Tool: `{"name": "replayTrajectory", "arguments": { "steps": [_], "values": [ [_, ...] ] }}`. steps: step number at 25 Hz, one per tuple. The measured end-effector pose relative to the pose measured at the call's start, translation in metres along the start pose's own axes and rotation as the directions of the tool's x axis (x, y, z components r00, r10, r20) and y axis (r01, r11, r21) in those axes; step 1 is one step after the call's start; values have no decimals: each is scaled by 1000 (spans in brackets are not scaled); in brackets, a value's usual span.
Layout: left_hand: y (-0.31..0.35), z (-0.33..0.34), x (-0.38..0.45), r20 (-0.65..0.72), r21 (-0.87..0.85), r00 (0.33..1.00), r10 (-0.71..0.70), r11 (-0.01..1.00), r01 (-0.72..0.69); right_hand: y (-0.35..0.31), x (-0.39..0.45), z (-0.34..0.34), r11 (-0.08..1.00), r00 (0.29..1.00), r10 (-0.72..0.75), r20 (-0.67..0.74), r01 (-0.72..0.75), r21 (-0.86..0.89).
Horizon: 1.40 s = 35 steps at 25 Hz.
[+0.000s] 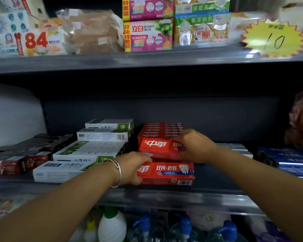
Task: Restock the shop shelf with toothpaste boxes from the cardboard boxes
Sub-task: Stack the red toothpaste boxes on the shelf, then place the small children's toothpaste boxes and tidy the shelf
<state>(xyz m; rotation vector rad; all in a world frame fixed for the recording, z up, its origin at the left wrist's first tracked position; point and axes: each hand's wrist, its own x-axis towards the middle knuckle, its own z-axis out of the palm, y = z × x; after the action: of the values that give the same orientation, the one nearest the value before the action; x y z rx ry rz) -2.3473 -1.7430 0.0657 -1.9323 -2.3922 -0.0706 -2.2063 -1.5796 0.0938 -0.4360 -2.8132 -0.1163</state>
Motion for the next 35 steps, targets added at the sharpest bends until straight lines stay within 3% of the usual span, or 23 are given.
{"name": "replayTrajectory", "arguments": {
  "steps": [4,13,23,29,35],
  "values": [
    [-9,7,9,39,-19,999,25,1000,-25,2,12,19,998,1000,-5,27,6,-57],
    [-6,18,5,8,62,1000,-3,998,2,0,10,39,991,996,25,-88,-36,-131],
    [98,39,-8,-289,-56,956,58,995,-77,-2,-107,36,998,967,17,-256,-31,-48],
    [197,139,-25,-171,-180,978,117,972,-148,28,-238,93,988,988,152,3,-152,-21],
    [279,245,-25,48,-245,987,153,960,-137,65,-331,165,958,915,279,290,-285,-23]
  ]
}}
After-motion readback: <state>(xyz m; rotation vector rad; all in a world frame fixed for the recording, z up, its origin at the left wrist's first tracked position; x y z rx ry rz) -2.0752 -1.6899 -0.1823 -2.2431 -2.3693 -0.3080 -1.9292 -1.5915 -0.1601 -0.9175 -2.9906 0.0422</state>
